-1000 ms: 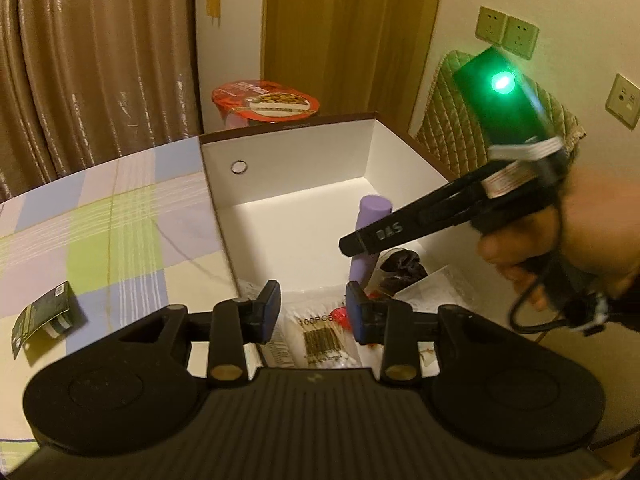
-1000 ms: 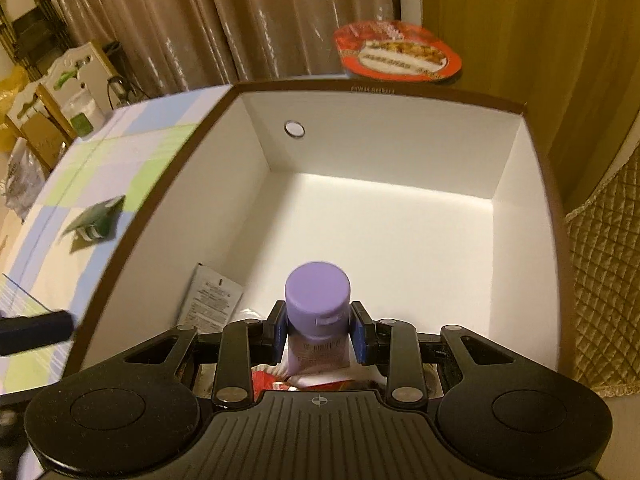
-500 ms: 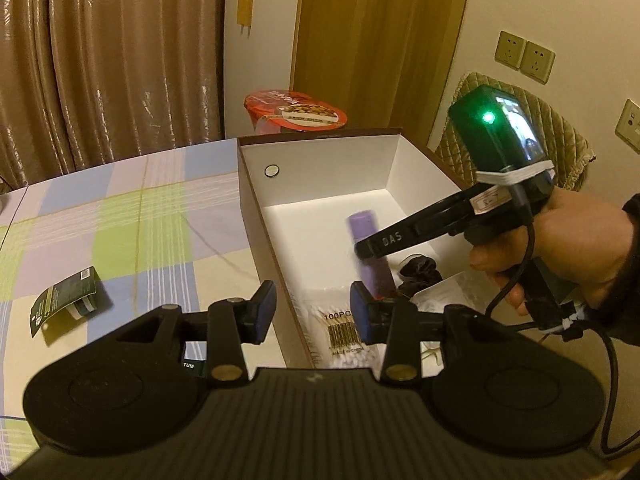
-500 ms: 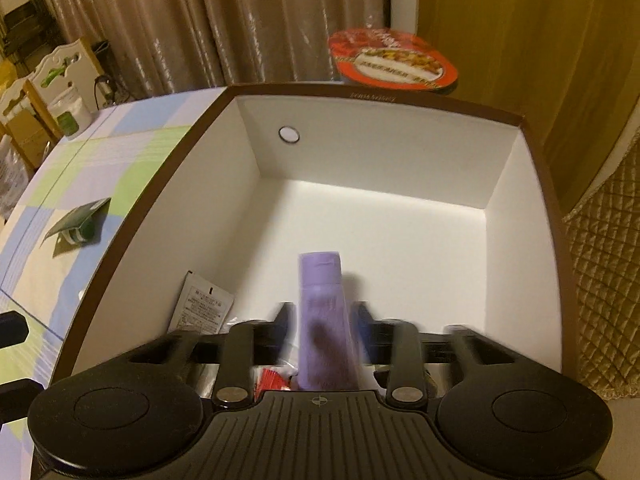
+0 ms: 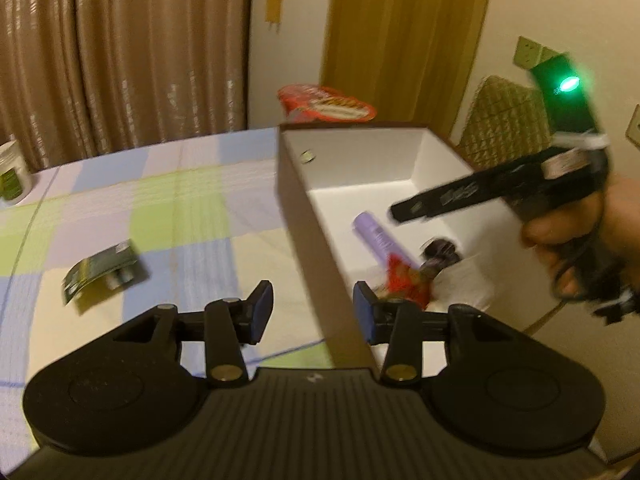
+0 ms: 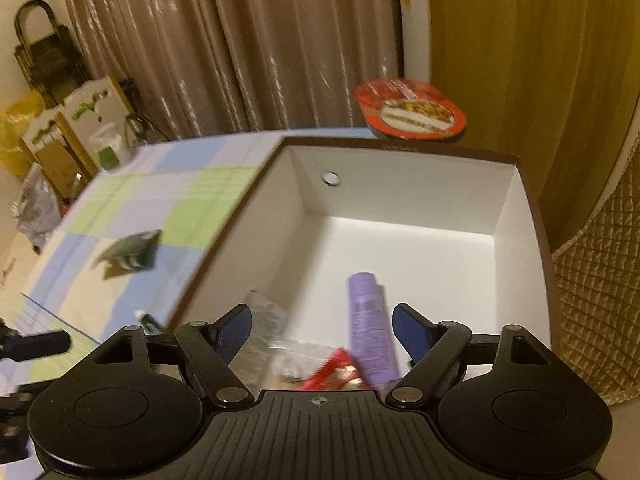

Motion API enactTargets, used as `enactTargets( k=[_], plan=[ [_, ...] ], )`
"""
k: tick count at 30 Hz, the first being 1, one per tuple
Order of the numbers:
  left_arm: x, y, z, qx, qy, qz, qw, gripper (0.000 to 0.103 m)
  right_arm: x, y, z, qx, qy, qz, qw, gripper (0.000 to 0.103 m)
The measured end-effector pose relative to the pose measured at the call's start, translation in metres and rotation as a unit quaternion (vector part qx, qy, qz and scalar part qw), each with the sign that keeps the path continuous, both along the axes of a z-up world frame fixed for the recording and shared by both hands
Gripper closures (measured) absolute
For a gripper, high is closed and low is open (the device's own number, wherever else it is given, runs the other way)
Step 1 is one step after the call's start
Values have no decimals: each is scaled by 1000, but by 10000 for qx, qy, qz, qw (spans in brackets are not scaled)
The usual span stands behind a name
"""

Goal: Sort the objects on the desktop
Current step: 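Withdraw both open tools from the box back over the table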

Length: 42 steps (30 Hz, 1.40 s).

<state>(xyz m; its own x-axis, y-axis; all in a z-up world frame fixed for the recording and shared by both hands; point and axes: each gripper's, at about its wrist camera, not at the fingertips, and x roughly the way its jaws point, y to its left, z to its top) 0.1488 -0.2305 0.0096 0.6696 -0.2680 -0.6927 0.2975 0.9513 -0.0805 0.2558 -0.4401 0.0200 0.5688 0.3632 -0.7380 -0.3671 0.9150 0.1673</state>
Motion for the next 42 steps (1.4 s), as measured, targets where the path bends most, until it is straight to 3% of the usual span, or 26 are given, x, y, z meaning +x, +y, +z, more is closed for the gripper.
enactTargets(
  k=[3,8,14,16,22,32,42],
  plan=[
    [-12,20,-6,101,126,209,9997,63,-19,10,10,144,-116,105,9998,22],
    [-36,50,-15,268,302,531,9978,51,-54,30,24,372,-246,306,9985,22],
    [-66,79,-20,432,402,759,9954,31,-103,69,32,338,-274,686,9967,22],
    [-77,86,-21,489,402,802,9948,19,-120,82,33,324,-271,794,9959,22],
    [-109,112,-22,602,433,963,9926,5,-160,118,26,222,-170,912,9954,22],
    [-145,149,-20,564,444,1152,9907,4,-205,148,7,56,136,914,9957,22],
    [-156,160,-16,459,373,1053,9927,4,-225,156,2,-90,198,830,9963,22]
  ],
)
